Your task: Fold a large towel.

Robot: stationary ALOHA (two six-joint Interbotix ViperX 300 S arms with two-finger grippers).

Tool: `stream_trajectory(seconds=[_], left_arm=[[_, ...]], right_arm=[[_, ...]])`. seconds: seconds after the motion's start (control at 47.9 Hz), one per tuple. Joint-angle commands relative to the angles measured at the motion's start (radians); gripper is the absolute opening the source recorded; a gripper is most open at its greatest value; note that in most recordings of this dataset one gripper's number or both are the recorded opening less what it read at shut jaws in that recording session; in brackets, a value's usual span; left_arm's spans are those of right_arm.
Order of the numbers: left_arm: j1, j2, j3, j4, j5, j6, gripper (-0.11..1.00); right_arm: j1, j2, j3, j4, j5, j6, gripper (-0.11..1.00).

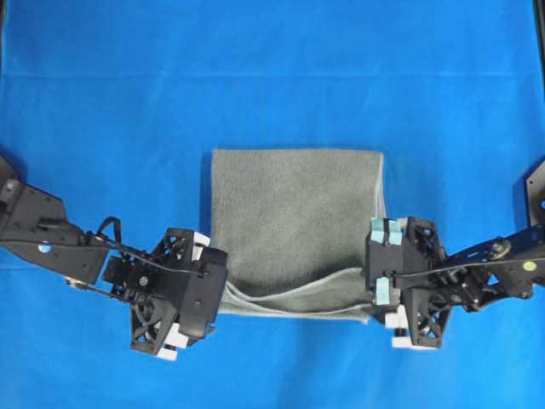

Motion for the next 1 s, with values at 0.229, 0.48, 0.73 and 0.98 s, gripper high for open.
stream_trajectory(seconds=[0.229, 0.48, 0.73, 0.98], left_arm=[[0.012, -0.261, -0.052, 0.008, 0.196, 0.011, 0.68], [0.043, -0.492, -0.006, 0.012, 0.209, 0.063, 0.68], [0.149, -0.742, 0.141, 0.014, 0.163, 0.104, 0.67], [0.230, -0.996, 0.308, 0.012, 0.138, 0.104, 0.67]], right_arm=[[0.025, -0.295, -0.040, -0.060, 0.230, -0.008, 0.59], [0.025, -0.588, 0.015, -0.224, 0.324, -0.008, 0.59], [0.025, -0.841, 0.084, -0.356, 0.449, -0.006, 0.58], [0.025, -1.043, 0.219, -0.377, 0.500, 0.006, 0.57]])
